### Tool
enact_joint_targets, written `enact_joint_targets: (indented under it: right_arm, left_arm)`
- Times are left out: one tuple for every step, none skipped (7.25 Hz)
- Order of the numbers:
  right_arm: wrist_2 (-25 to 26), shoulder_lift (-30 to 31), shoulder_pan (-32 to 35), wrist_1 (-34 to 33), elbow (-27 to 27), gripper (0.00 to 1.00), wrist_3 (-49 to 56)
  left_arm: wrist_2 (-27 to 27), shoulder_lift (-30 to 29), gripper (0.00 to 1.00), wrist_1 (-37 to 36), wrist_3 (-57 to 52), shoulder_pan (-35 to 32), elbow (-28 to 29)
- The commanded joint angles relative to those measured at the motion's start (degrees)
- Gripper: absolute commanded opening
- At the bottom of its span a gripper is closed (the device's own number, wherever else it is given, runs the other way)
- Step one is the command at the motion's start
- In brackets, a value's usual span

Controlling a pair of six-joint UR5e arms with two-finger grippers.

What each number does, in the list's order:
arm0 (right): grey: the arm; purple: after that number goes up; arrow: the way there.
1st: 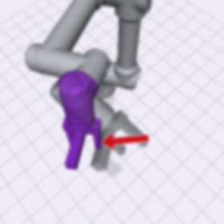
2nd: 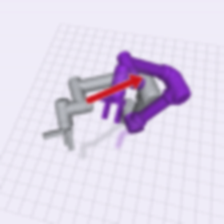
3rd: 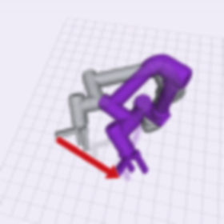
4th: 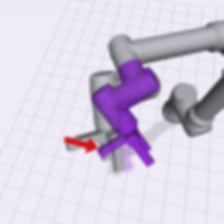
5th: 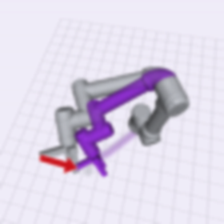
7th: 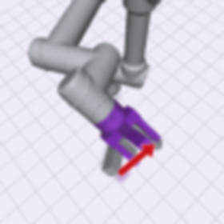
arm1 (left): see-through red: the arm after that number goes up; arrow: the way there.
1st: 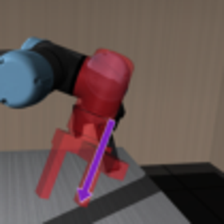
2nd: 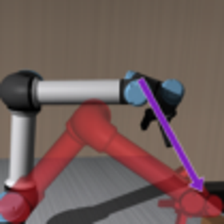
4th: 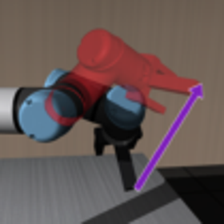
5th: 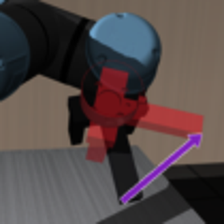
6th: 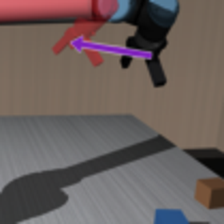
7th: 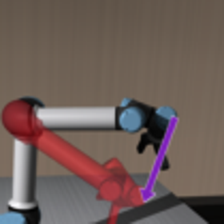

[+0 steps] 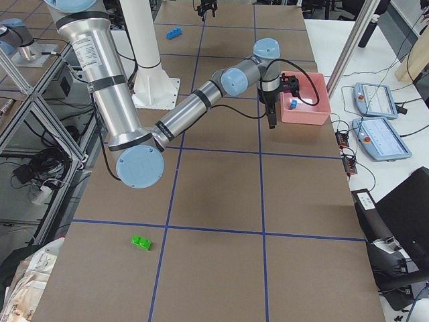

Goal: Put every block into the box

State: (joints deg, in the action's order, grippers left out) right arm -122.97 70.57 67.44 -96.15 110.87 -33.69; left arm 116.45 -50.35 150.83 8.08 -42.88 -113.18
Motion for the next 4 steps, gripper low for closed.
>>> enact_joint_targets:
  right_arm:
    - [-0.08, 0.27, -0.03, 0.09, 0.31, 0.99, 0.11]
    - [-0.08, 0.27, -0.03, 0.09, 0.22, 0.99, 0.11]
    - [-0.08, 0.27, -0.03, 0.09, 0.22, 0.99, 0.11]
    - [-0.08, 0.19, -0.03, 0.09, 0.22, 1.0, 0.11]
  left_arm:
    - [5.86, 5.59, 1.0, 1.22, 1.74, 2.88, 0.59]
    - [11.64, 6.83, 0.99, 1.22, 13.34, 2.89, 0.59]
    - [12.39, 8.23, 0.99, 1.22, 21.81, 2.97, 0.59]
    - [12.4, 8.07, 0.99, 1.22, 28.51, 3.41, 0.59]
